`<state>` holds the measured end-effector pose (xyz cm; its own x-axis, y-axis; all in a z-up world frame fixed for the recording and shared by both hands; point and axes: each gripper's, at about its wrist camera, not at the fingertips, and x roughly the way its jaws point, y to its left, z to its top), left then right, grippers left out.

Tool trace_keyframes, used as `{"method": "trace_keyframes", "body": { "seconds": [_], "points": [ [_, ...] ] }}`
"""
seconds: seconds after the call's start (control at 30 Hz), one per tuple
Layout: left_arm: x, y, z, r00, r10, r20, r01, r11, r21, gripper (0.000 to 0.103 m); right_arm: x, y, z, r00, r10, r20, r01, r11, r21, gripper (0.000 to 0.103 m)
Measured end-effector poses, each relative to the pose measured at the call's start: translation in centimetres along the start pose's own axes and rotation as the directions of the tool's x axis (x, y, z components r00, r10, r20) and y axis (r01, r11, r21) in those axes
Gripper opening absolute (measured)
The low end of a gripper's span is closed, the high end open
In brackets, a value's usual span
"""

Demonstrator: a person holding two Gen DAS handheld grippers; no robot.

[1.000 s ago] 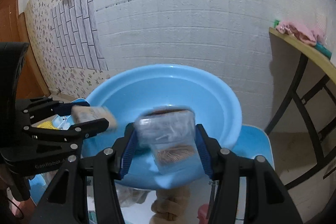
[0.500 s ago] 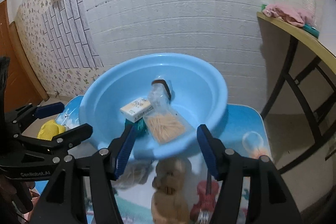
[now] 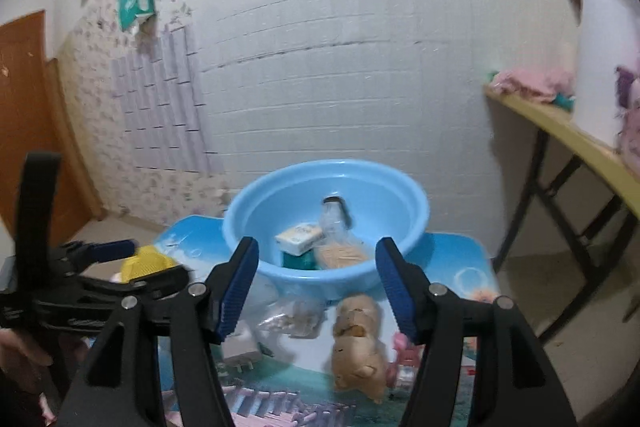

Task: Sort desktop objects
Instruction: 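Withdraw left tool from the basin while right tool moves toward the plush toy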

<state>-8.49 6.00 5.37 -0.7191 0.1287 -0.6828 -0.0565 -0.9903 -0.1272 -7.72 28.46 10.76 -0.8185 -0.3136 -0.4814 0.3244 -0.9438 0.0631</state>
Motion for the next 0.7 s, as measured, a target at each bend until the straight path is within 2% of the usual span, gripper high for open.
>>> {"method": "trace_keyframes", "body": {
  "seconds": [0.03,0.13,0.27,0.33,0.37,0.4,0.5,0.6,0.67,0.7],
  "points": [
    [-0.3,0.3,-0.3,1.0,0.008,0.003,-0.007,1.0,-0.008,0.103,0.0,0.4,0.1,1.0,-0.001,-0.006,0.001,1.0,-0.016,0.061],
    [-1.0,2.1,-1.0,0.999,0.042,-0.007,-0.042,0.997,-0.061,0.103,-0.2,1.2,0.1,0.996,0.072,-0.045,-0.072,0.997,-0.015,0.061],
    [-1.1,3.9,-1.7,0.996,0.084,-0.016,-0.085,0.993,-0.078,0.103,-0.9,1.7,0.0,0.994,0.105,-0.023,-0.105,0.994,-0.003,0.061],
    [-1.3,4.3,-2.0,0.994,0.106,-0.011,-0.107,0.992,-0.07,0.103,-0.9,2.0,0.0,0.994,0.107,-0.027,-0.107,0.994,-0.007,0.071],
    [-1.4,4.5,-2.1,0.994,0.107,-0.008,-0.107,0.992,-0.071,0.103,-0.8,2.1,-0.1,0.994,0.109,-0.031,-0.109,0.994,-0.006,0.084],
    [-1.4,4.7,-2.2,0.995,0.103,-0.006,-0.103,0.992,-0.076,0.103,-0.7,2.2,-0.3,0.994,0.105,-0.038,-0.106,0.994,-0.008,0.091],
    [-1.3,5.0,-2.2,0.996,0.092,-0.004,-0.092,0.992,-0.087,0.103,0.5,1.9,-1.3,0.992,0.089,-0.089,-0.09,0.996,-0.006,0.091],
    [-1.0,5.1,-2.4,0.995,0.098,-0.008,-0.099,0.992,-0.084,0.103,1.2,1.0,-2.4,0.984,0.143,-0.102,-0.14,0.989,0.043,0.092],
    [-0.8,5.2,-2.7,0.995,0.095,-0.015,-0.096,0.992,-0.086,0.103,1.2,0.7,-2.9,0.987,0.134,-0.091,-0.131,0.991,0.04,0.103],
    [-0.7,5.4,-2.8,0.996,0.092,-0.017,-0.093,0.992,-0.089,0.103,1.2,0.6,-3.0,0.989,0.121,-0.084,-0.119,0.992,0.034,0.103]
  ]
}}
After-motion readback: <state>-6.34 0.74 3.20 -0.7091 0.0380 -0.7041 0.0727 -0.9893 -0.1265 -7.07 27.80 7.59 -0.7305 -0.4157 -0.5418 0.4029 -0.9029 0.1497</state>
